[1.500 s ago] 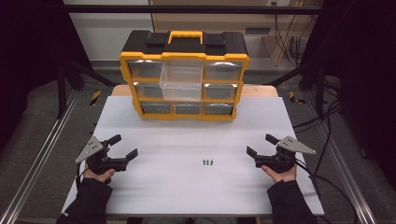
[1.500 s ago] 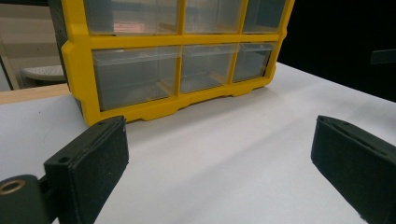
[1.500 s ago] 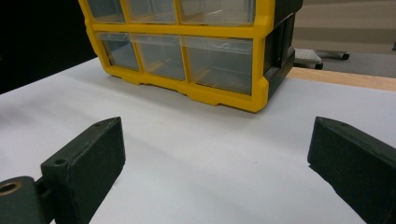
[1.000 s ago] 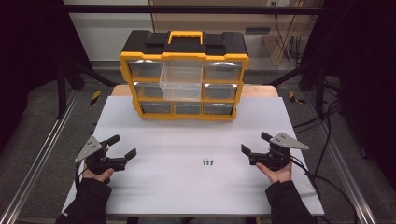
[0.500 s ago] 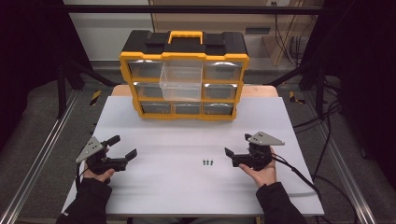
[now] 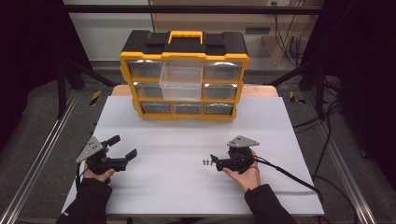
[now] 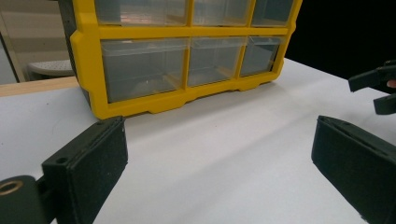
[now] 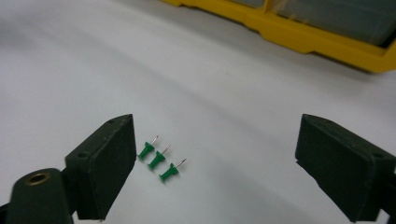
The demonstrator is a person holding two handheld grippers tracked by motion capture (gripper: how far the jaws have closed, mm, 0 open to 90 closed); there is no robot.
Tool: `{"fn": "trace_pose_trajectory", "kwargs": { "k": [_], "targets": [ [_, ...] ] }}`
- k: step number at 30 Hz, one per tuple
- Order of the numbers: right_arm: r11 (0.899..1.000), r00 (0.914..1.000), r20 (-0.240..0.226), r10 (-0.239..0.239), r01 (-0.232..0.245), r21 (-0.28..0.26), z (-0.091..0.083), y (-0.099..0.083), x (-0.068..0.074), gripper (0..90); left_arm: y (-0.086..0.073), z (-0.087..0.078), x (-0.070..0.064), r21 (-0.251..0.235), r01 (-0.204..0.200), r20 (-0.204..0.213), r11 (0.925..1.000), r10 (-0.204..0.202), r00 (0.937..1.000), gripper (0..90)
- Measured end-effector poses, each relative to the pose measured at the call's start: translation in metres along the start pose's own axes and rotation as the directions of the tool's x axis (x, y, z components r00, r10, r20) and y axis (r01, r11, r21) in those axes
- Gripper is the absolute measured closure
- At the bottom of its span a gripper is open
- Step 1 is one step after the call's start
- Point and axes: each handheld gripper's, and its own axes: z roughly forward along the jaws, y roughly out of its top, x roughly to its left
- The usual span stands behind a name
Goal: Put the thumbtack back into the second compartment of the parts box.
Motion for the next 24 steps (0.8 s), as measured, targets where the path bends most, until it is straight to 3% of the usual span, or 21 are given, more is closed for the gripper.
{"fn": "trace_pose_trajectory", "kwargs": {
  "k": [14,24],
  "targets": [
    [0.993,0.9994,-0.032,-0.014,0.017,0.121,0.024,-0.015,0.016,37.2,0.0,0.0,0.001,0.0,0.001,-0.004,1.0,-0.001,1.0,3.3],
    [0.991,0.9976,-0.059,-0.036,0.043,0.127,0.028,-0.017,0.017,52.8,0.0,0.0,0.001,0.004,0.001,-0.006,1.0,-0.001,1.0,3.4]
  ]
}}
